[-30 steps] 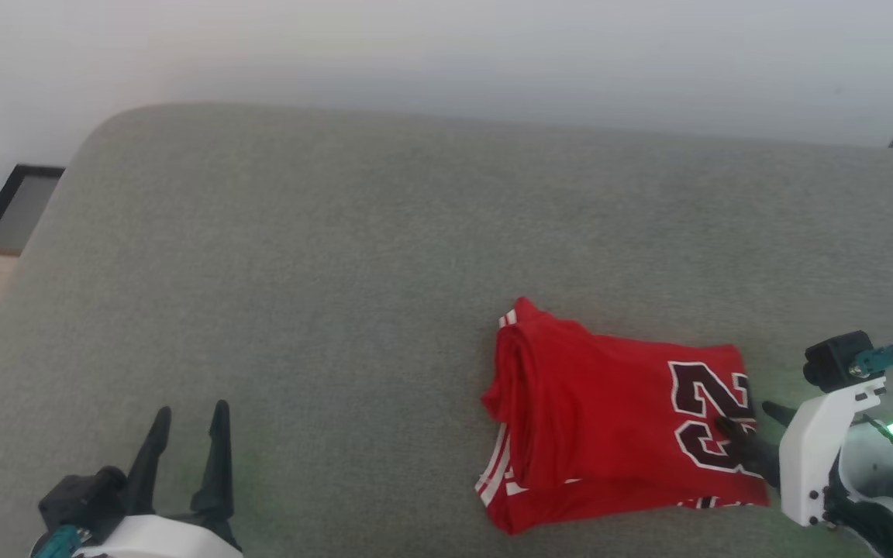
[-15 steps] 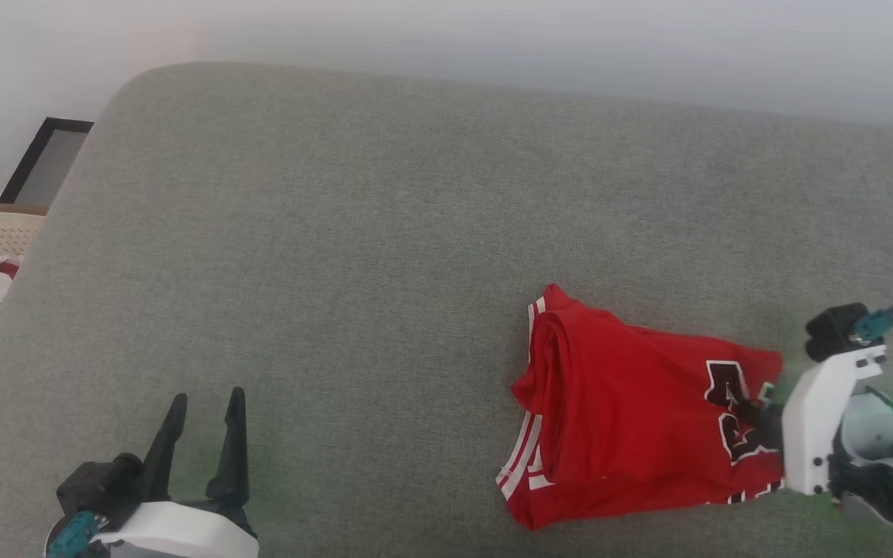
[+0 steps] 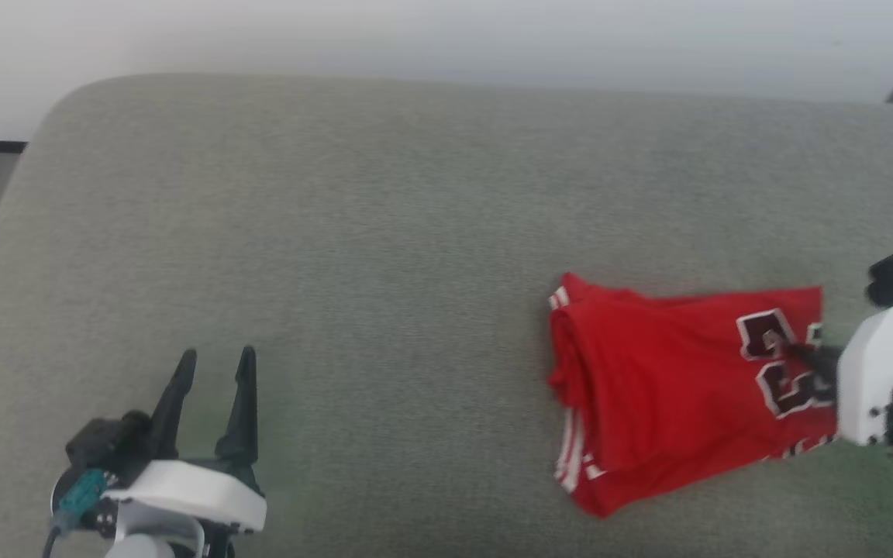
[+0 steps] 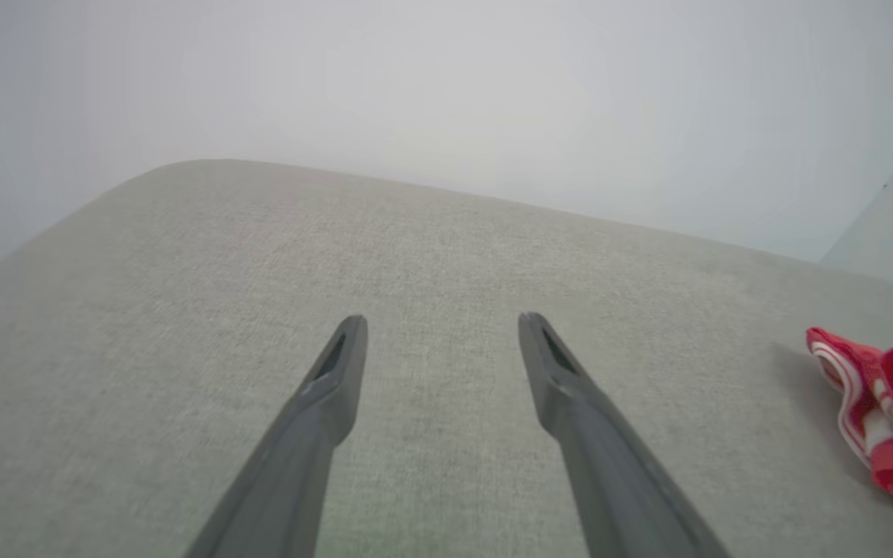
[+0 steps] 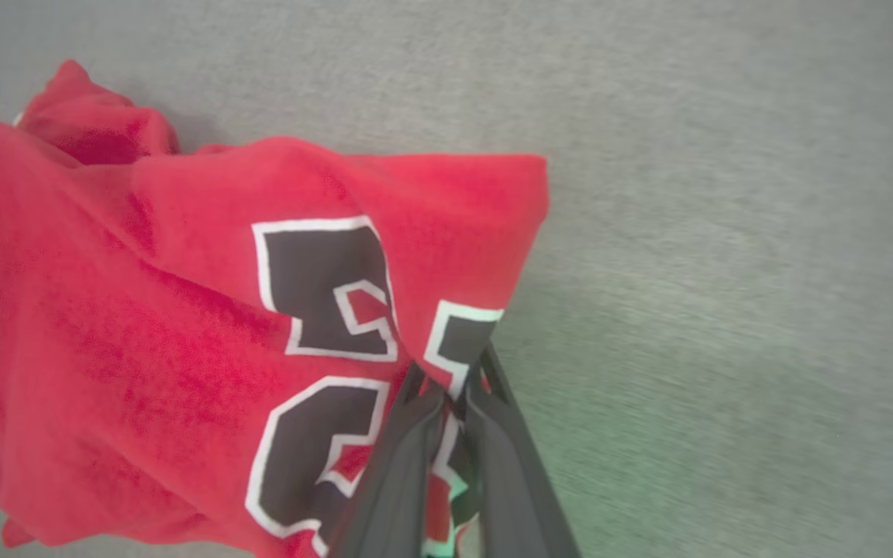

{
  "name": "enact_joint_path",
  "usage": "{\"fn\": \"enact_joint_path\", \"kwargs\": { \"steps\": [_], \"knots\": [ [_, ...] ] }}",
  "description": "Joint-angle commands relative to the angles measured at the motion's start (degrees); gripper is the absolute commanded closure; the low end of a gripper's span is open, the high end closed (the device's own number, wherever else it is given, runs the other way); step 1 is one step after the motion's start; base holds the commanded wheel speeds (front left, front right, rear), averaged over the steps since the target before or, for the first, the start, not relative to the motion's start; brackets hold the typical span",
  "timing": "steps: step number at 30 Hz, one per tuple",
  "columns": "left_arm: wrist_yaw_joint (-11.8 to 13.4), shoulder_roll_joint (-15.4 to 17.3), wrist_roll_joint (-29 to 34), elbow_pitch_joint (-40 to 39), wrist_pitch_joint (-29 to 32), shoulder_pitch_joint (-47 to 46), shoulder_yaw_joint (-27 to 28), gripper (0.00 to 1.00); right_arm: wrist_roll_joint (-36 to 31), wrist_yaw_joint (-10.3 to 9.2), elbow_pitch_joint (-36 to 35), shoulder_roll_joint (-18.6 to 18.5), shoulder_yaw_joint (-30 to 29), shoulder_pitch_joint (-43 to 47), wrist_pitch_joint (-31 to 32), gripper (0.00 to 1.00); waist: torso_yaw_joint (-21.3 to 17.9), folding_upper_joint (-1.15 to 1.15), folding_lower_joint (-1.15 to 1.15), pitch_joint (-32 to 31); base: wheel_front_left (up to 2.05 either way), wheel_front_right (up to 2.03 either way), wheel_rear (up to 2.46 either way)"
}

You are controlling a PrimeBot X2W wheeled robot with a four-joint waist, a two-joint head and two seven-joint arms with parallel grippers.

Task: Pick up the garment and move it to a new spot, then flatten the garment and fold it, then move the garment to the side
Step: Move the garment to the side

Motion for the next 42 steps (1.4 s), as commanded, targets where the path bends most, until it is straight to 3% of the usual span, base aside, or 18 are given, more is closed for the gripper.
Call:
{"fn": "enact_joint_path", "kwargs": {
  "steps": [1, 9, 19, 31, 42],
  "knots": [
    [-0.25, 0.0, 0.63, 0.01, -0.23, -1.0, -0.08, 0.0, -0.4, -0.06, -0.26, -0.52, -0.38, -0.94, -0.4, 1.0, -1.17, 0.0, 0.0, 0.47, 0.0, 0.0, 0.0],
    [-0.31, -0.51, 1.38, 2.0, -0.23, -6.54, -2.48, 0.0, -2.17, -0.06, 3.34, -7.84, -1.39, -5.96, -4.94, 1.0, -6.9, 0.0, 0.0, 2.39, 0.0, 0.0, 0.0],
    [-0.36, -1.12, 2.79, 5.54, -0.23, -14.6, -7.27, 0.0, -4.95, -0.07, 10.88, -14.51, 2.01, -14.48, -13.85, 1.0, -13.51, 0.0, 0.0, 6.08, 0.0, 0.0, 0.0],
    [-0.37, -2.39, 3.74, 8.86, -0.23, -24.61, -14.06, 0.0, -8.83, -0.07, 27.98, -15.97, 9.37, -28.34, -30.3, 1.0, -16.42, 0.0, 0.0, 12.84, 0.0, 0.0, 0.0],
    [-0.37, -3.31, 4.35, 10.25, -0.23, -29.24, -17.06, 0.0, -6.4, -0.04, 40.06, -13.16, 15.74, -34.83, -35.73, 1.0, -14.11, 0.0, 0.0, 17.01, 0.0, 0.0, 0.0]
  ]
}}
